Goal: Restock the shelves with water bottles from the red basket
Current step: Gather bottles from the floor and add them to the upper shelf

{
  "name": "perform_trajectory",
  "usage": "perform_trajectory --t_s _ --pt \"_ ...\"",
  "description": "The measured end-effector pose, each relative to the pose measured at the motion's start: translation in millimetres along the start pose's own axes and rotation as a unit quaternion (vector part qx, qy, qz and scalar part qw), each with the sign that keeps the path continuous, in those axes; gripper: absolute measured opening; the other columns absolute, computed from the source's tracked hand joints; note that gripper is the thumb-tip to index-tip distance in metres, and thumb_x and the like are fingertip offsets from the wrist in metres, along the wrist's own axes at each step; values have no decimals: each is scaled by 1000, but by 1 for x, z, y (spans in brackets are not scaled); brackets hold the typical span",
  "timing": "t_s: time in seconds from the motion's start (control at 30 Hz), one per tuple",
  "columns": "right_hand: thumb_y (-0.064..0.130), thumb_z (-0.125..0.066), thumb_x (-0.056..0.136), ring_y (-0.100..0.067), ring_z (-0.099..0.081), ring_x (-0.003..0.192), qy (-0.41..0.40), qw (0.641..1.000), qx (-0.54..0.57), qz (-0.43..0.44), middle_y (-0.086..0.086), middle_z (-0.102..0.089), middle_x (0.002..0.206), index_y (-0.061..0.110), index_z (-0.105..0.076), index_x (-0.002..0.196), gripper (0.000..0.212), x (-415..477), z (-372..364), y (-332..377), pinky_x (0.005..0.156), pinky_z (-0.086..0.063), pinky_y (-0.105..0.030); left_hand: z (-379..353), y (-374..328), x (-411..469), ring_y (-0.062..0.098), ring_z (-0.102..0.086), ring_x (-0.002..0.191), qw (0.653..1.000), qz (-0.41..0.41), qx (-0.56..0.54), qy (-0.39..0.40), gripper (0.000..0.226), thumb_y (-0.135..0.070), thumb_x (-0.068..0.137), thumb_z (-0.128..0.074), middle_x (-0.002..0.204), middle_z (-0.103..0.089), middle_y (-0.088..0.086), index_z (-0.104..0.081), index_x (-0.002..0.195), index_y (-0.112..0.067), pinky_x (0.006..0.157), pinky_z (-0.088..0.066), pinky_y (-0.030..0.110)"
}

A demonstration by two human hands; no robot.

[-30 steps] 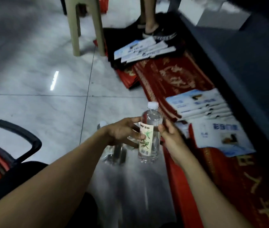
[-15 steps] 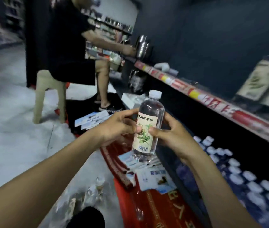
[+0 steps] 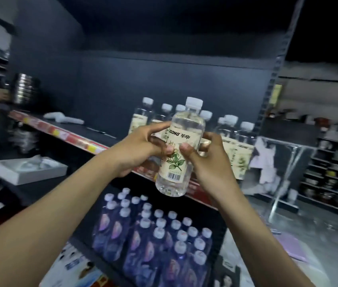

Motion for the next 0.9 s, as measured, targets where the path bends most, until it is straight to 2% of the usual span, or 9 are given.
perform_trajectory --t_s 0.07,0.2,0.33,0.43,0.5,0.6,0.67,0.77,0.9 --pt "32 -67 91 8 -61 83 -35 999 -28 0 22 -61 86 27 -42 120 39 0 31 -9 72 -49 -15 -35 -2 18 5 -71 77 1000 -17 -5 20 63 4 83 -70 74 -73 -5 -55 128 -38 74 -55 17" --pt "27 -65 93 -2 -64 96 -86 995 -45 -23 13 -67 103 27 -49 126 37 -4 75 -31 89 -54 -37 -93 9 45 -3 -69 74 998 -27 -21 46 68 -1 81 -73 68 -72 -12 -52 131 -43 90 -50 29" --pt "20 -63 95 -10 -64 107 -109 993 -23 -42 5 -68 116 19 -48 135 42 -6 94 -54 96 -52 -44 -131 17 57 0 -67 77 998 -29 -15 49 73 -4 82 -74 87 -68 -7 -47 141 -40 61 -54 17" --pt "21 -60 96 -12 -64 107 -119 991 -35 -49 4 -67 116 20 -46 135 42 -1 98 -68 96 -52 -44 -144 22 63 13 -66 87 999 -47 2 15 71 -1 85 -71 90 -66 5 -47 142 -36 69 -58 22" --pt "23 -59 97 -12 -64 107 -120 991 -31 -55 7 -68 113 22 -48 134 39 5 99 -77 95 -53 -40 -151 26 64 18 -67 91 999 -49 12 -12 68 -5 86 -71 93 -66 7 -48 142 -36 80 -60 36" --pt "26 -60 96 11 -62 96 -126 990 -50 -43 25 -65 100 33 -48 123 30 8 98 -84 82 -51 -16 -155 30 62 8 -64 76 986 -107 104 -79 65 -14 85 -74 87 -60 -7 -48 142 -31 66 -61 27" --pt "25 -64 94 11 -62 94 -117 990 -68 -43 27 -64 99 44 -42 122 40 7 97 -87 85 -53 -23 -155 33 60 12 -61 82 968 -145 181 -96 67 -17 85 -74 94 -59 -3 -45 145 -29 72 -58 25" --pt "15 -72 88 -11 -67 105 -40 995 -66 -63 11 -70 114 43 -36 136 66 3 97 -93 95 -54 -44 -153 45 54 2 -55 86 973 -127 182 -69 74 -15 85 -74 100 -54 -10 -39 147 -36 70 -48 7" --pt "21 -78 82 5 -62 106 -10 991 -102 -81 24 -67 112 80 -17 119 93 -7 96 -97 96 -53 -39 -149 57 47 3 -54 86 970 -125 196 -70 75 -7 85 -73 101 -54 -8 -41 146 -36 71 -44 7"
Point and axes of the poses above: each hand's wrist, its own x-axis towards the middle knuckle, its own z-axis out of the back of the hand, y = z × x, the point moved 2 cm from there along x, towards the middle knuckle
